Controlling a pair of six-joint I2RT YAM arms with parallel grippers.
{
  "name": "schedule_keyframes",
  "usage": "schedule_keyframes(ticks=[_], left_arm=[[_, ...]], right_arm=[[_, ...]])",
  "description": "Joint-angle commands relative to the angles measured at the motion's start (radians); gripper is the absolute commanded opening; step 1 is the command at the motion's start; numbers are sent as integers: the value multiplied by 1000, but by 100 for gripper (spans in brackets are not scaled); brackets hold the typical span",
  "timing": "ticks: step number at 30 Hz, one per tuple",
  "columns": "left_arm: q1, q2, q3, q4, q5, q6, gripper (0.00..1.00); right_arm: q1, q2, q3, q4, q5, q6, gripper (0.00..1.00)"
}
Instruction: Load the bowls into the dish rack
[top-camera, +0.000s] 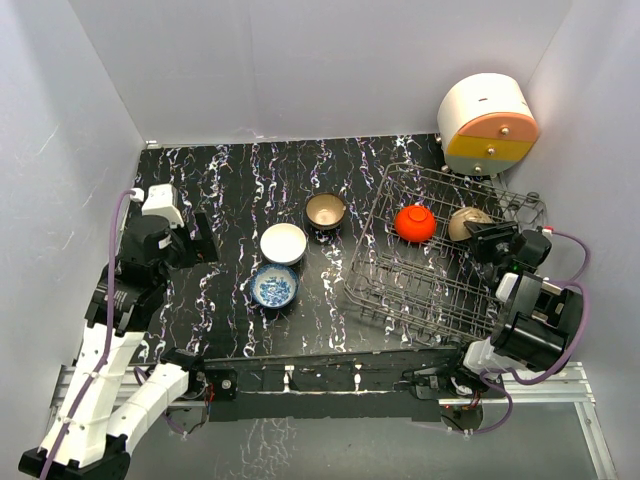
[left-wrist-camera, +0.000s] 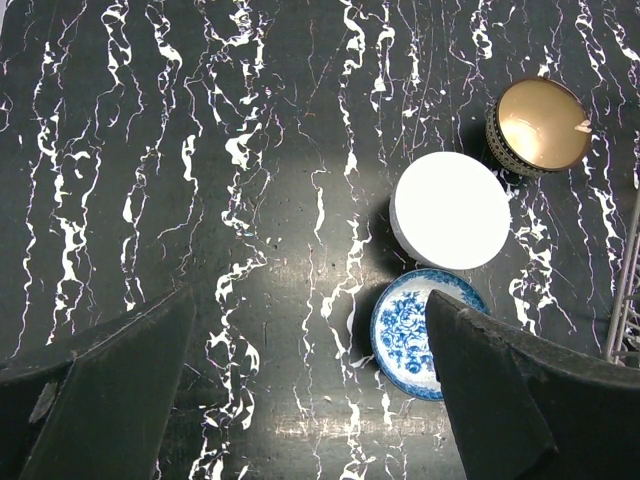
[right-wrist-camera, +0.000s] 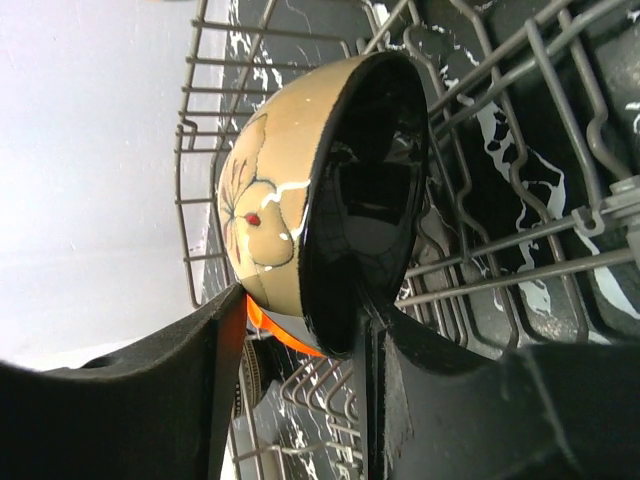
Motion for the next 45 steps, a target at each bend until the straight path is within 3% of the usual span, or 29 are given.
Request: schedule_keyframes(ticks=[1, 5, 8, 10, 20, 29, 45], left_arm=[[-4, -22, -9, -9, 11, 2, 97], [-4, -31, -16, -10, 9, 3, 97], [-4, -37, -24, -9, 13, 1, 97], [-4, -41, -31, -6, 12, 1, 97], [-4, -24, -32, 15, 23, 6, 97], [-4, -8, -40, 43, 35, 6, 97], [-4, 16, -59, 97, 56, 25, 97]], right_arm=[[-11, 20, 8, -157, 87, -82, 46], [-11, 22, 20, -193, 97, -108, 47], [-11, 30, 30, -226, 109, -125, 60], [-11, 31, 29, -236, 114, -134, 63], [-30, -27, 45, -323, 141, -162, 64], [-34, -56, 103, -382, 61, -213, 64], [-21, -153, 228, -544, 27, -392, 65]])
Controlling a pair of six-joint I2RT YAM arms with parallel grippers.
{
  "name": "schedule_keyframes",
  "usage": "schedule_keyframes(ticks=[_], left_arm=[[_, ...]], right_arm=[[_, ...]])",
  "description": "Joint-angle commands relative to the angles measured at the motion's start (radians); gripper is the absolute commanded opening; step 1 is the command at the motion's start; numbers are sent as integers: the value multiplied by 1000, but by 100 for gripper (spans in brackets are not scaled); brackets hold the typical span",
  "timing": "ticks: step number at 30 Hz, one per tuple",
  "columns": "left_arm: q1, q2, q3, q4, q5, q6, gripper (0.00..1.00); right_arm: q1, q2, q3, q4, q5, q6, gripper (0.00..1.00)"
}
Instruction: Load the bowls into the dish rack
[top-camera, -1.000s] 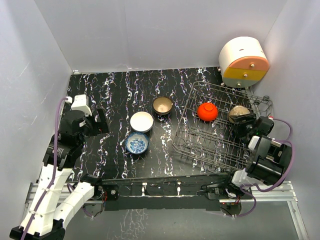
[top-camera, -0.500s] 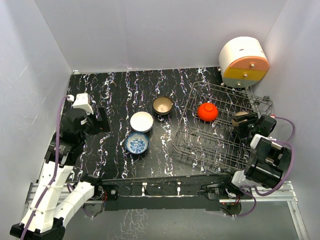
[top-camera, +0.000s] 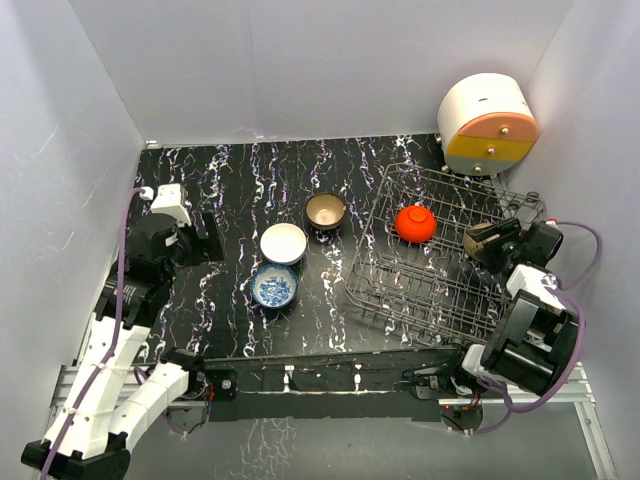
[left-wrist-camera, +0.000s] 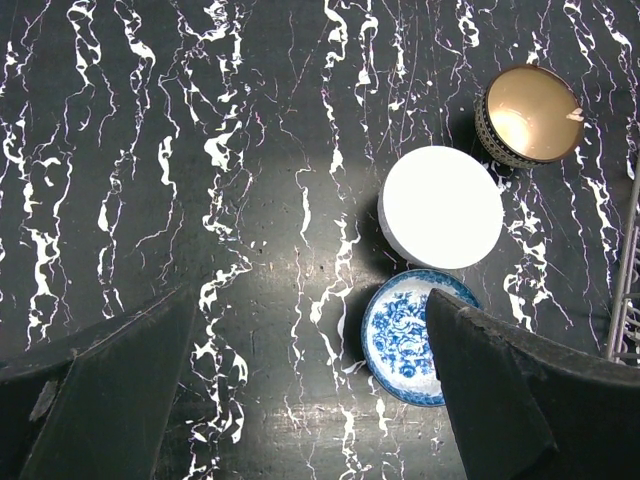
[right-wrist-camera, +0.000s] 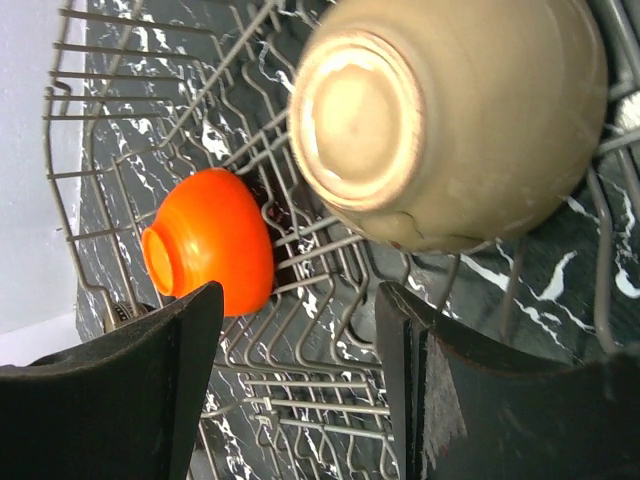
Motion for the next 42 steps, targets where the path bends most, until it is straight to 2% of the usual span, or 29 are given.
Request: schedule_keyframes(ticks=[1, 5, 10, 13, 18, 25, 30, 42], left_arm=[[-5, 6, -1, 27, 16, 16, 97], [-4, 20, 3, 29, 22, 8, 97], [-4, 39, 22, 21, 34, -3, 97], [-4, 50, 43, 8, 32, -10, 97], [-4, 56, 52, 4, 30, -30, 97], [-5, 44, 14, 7, 26, -62, 97], [-4, 28, 30, -15, 11, -55, 97], [-4, -13, 78, -73, -22, -53, 97]], right_arm=[[24, -15, 108, -12, -15, -103, 65], [127, -24, 159, -55, 80, -183, 65], [315, 22, 264, -153, 329, -289, 66], [385, 18, 283, -163, 403, -312, 66], [521, -2, 340, -147, 391, -379, 66], [846, 15, 470, -101, 288, -530, 65], [1019, 178, 628, -136, 305, -601, 65], [1126, 639, 1052, -222, 386, -589, 62]])
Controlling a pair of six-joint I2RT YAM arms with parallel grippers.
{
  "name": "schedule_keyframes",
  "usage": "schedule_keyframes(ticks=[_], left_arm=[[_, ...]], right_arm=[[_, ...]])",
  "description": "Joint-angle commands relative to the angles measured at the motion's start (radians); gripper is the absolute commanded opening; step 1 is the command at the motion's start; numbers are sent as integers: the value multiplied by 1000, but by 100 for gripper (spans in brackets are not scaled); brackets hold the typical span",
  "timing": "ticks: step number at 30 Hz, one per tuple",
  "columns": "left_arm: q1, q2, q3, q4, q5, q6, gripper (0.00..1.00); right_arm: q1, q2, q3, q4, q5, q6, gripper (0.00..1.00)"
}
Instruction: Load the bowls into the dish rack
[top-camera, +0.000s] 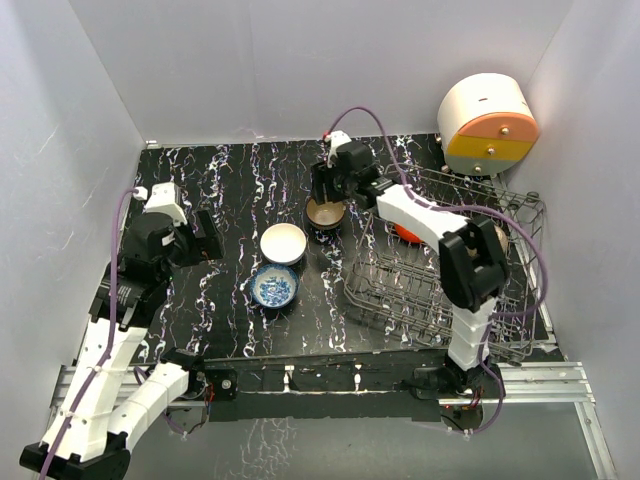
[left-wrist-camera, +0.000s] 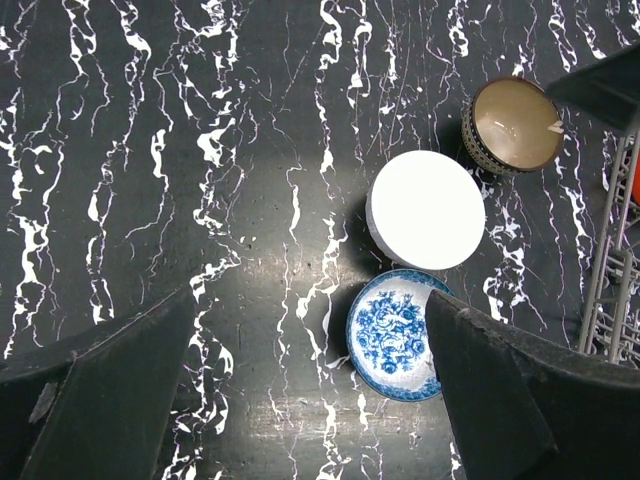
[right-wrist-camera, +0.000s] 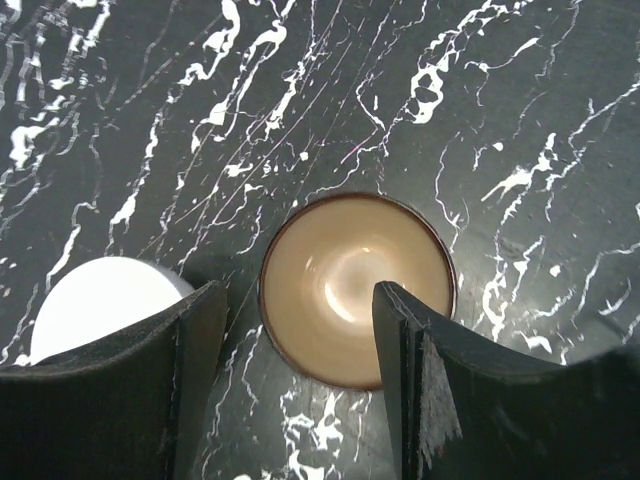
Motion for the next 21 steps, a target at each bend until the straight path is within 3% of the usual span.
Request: schedule_keyframes(ticks=[1, 10, 21], left_arm=[[-4, -23, 40, -38, -35, 3, 97], [-4, -25, 23, -44, -57, 14, 97], [-4, -27, 12, -46, -68, 23, 97]], right_arm=[[40, 97, 155, -31, 47, -17, 62], [129, 220, 220, -96, 229, 33, 59], [149, 295, 245, -119, 367, 72, 55]])
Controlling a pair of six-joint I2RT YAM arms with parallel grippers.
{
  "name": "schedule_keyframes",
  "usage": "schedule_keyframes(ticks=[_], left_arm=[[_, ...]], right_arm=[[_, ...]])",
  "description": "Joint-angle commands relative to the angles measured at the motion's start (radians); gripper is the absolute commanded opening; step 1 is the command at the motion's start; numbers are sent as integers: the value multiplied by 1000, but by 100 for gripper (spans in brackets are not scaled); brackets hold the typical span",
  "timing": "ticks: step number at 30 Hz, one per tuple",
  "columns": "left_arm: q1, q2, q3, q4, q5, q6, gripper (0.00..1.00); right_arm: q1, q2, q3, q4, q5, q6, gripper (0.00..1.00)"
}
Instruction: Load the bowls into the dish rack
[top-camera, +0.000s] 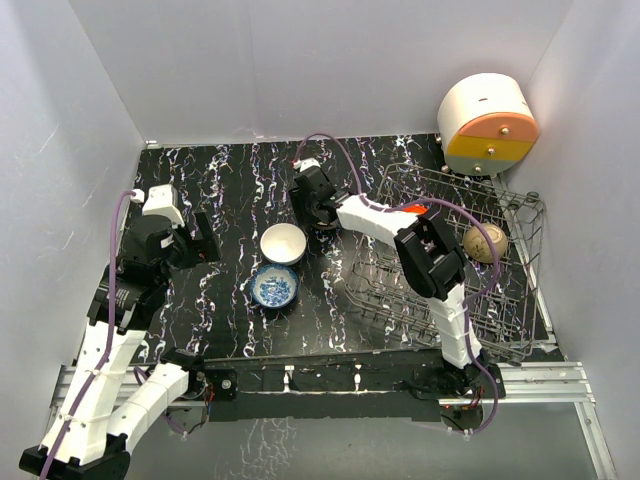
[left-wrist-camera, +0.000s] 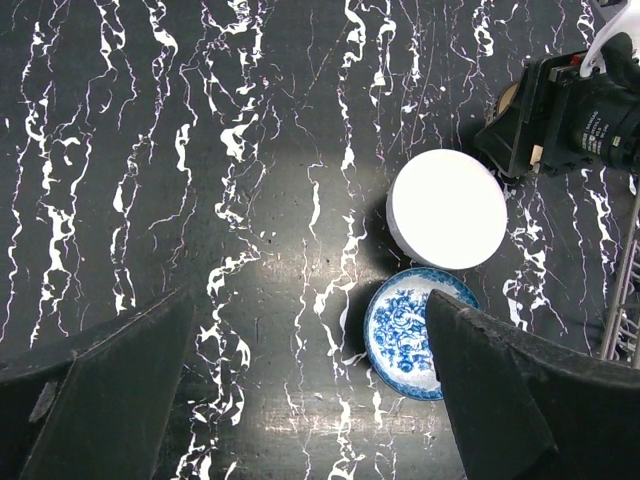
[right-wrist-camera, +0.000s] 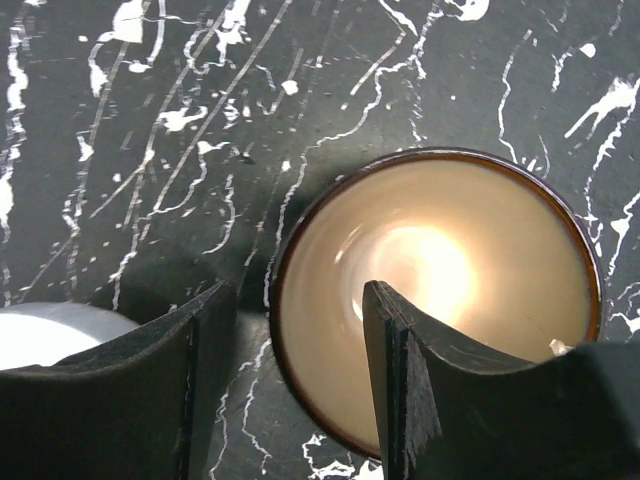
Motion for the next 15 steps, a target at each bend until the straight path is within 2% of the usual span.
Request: schedule_keyframes(ticks=[1, 7, 9, 15], left_arm=[[-4, -7, 6, -13, -26, 18, 97], [-4, -1, 8, -16, -30, 26, 97], [-4, -1, 8, -17, -32, 29, 97], [-4, -6, 5, -19, -34, 31, 97]], right_arm=[[-3, 10, 55, 16, 104, 19, 55], [-4, 46, 90, 15, 143, 0, 51], [-3, 52, 92, 16, 143, -4, 41], [-3, 67, 82, 18, 133, -8, 39]])
